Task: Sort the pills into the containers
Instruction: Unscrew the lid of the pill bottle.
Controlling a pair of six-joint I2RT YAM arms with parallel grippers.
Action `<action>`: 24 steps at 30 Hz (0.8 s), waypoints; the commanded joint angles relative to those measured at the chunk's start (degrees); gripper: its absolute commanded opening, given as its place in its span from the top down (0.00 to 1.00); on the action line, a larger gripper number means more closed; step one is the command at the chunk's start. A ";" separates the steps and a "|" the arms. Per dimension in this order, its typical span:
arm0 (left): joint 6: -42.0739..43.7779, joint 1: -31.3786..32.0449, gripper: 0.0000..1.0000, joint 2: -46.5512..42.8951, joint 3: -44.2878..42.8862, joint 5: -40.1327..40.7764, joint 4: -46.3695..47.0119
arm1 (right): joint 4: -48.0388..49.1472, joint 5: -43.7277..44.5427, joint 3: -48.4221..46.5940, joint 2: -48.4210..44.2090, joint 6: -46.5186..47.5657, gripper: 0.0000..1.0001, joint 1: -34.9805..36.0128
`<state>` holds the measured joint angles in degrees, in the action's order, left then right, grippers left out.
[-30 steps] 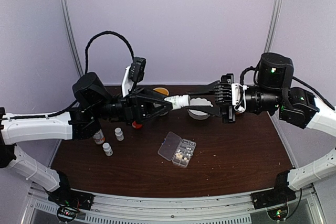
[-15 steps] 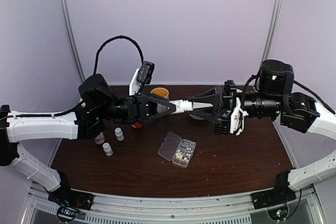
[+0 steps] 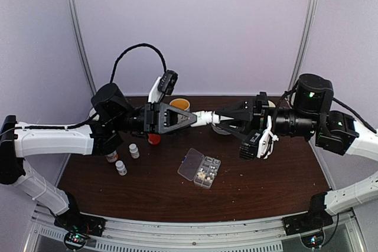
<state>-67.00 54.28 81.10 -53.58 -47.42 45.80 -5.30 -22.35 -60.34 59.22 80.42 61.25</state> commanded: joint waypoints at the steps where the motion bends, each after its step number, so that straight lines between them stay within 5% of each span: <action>1: -3.28 -1.34 1.00 -2.02 -0.72 -2.16 9.66 | -0.99 2.06 1.13 -1.84 -0.96 1.00 -0.85; 7: -3.73 -2.64 1.00 -3.33 0.12 -2.59 10.50 | -0.20 2.32 2.66 -3.63 -4.60 1.00 -1.22; 16: 2.46 -5.21 1.00 -7.48 2.60 -1.91 7.71 | -2.44 2.48 6.72 -7.11 -30.03 1.00 -1.47; 24: 6.82 -7.12 1.00 -9.07 3.80 -2.67 6.75 | 1.64 18.92 13.82 -10.39 -62.58 1.00 -1.40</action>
<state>-65.01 48.01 73.91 -50.52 -49.06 52.40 -4.62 -14.37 -45.87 49.34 39.11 60.07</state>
